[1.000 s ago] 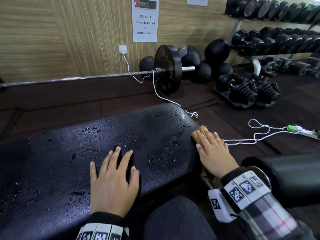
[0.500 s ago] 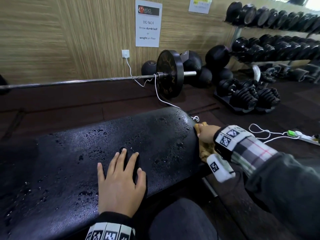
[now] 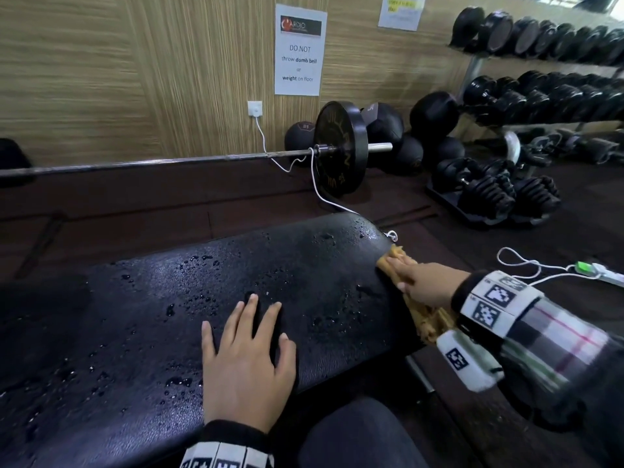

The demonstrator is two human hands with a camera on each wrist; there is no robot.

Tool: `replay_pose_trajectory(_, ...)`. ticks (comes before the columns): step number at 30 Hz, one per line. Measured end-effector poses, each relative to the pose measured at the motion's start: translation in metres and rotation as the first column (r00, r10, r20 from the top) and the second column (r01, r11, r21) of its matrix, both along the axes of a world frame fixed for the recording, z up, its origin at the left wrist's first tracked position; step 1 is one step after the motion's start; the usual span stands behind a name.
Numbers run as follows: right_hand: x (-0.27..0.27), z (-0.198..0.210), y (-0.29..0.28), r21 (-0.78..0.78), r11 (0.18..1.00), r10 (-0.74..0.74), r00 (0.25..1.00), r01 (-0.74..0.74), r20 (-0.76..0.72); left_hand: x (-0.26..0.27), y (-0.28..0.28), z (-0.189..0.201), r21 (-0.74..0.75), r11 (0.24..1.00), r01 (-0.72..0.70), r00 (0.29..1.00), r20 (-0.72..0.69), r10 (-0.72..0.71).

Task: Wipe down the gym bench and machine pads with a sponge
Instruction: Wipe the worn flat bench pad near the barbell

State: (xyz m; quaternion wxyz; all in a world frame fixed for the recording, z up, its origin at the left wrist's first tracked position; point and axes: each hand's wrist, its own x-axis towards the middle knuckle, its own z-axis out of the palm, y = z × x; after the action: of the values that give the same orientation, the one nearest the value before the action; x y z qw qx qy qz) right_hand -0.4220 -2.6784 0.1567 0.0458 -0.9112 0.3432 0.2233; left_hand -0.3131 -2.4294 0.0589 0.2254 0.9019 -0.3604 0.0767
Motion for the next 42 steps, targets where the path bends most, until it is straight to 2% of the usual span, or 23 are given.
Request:
replay_pose_trajectory(3, 0.01, 0.007, -0.013, -0.051, 0.996, -0.075, 0.997, 0.074, -0.015, 0.0, 0.0, -0.001, -0.004, 1.0, 0.002, 1.0, 0.003, -0.002)
replay_pose_trajectory(6, 0.033, 0.011, -0.018, -0.107, 0.993, -0.052, 0.999, 0.051, -0.012, 0.0, -0.001, 0.0, -0.002, 1.0, -0.005, 1.0, 0.004, 0.005)
replay_pose_trajectory(11, 0.055, -0.001, -0.007, -0.072, 0.984, 0.165, 0.986, -0.165, -0.005, 0.0, -0.001, 0.001, -0.017, 1.0, -0.01, 1.0, 0.005, 0.01)
replay_pose_trajectory(13, 0.047, -0.011, -0.003, -0.035, 0.962, 0.27, 0.963, -0.27, 0.012, 0.0, -0.001, 0.001, -0.015, 1.0, -0.012, 1.0, -0.001, 0.012)
replay_pose_trajectory(15, 0.03, -0.018, -0.005, 0.005, 0.951, 0.307, 0.95, -0.308, 0.052, 0.0, 0.0, 0.0, -0.016, 1.0, -0.011, 1.0, -0.004, 0.011)
replay_pose_trajectory(17, 0.01, -0.017, -0.009, 0.04, 0.96, 0.275, 0.959, -0.278, 0.075, 0.0, 0.0, 0.0, -0.022, 1.0, -0.006, 1.0, -0.001, 0.006)
replay_pose_trajectory(20, -0.004, -0.008, -0.019, 0.034, 0.987, 0.151, 0.985, -0.154, 0.084, 0.001, -0.001, 0.0, -0.027, 1.0, -0.005, 1.0, 0.006, 0.006)
replay_pose_trajectory(24, 0.019, 0.002, -0.03, -0.073, 0.996, 0.046, 0.998, -0.042, 0.053, 0.0, -0.001, 0.001, -0.022, 1.0, -0.009, 1.0, 0.004, 0.01)
replay_pose_trajectory(28, 0.048, 0.002, -0.02, -0.132, 0.984, 0.128, 0.991, -0.121, 0.042, 0.0, -0.001, 0.002, -0.024, 1.0, -0.013, 1.0, -0.004, 0.013)
replay_pose_trajectory(32, 0.049, -0.014, -0.006, -0.059, 0.954, 0.296, 0.954, -0.294, 0.04, 0.001, -0.001, 0.002, -0.024, 1.0, -0.015, 1.0, -0.011, 0.014)
replay_pose_trajectory(34, 0.037, -0.018, -0.006, -0.029, 0.942, 0.335, 0.94, -0.334, 0.066, 0.002, 0.0, 0.002, -0.023, 1.0, -0.012, 1.0, -0.013, 0.011)
replay_pose_trajectory(38, 0.014, -0.014, -0.012, -0.001, 0.966, 0.256, 0.962, -0.257, 0.092, 0.003, 0.017, 0.006, -0.046, 0.998, -0.032, 0.999, -0.013, 0.032)
replay_pose_trajectory(42, 0.025, -0.004, -0.026, -0.053, 0.991, 0.128, 0.991, -0.125, 0.038, 0.022, 0.063, 0.006, 0.018, 0.983, -0.184, 0.982, -0.041, 0.184)
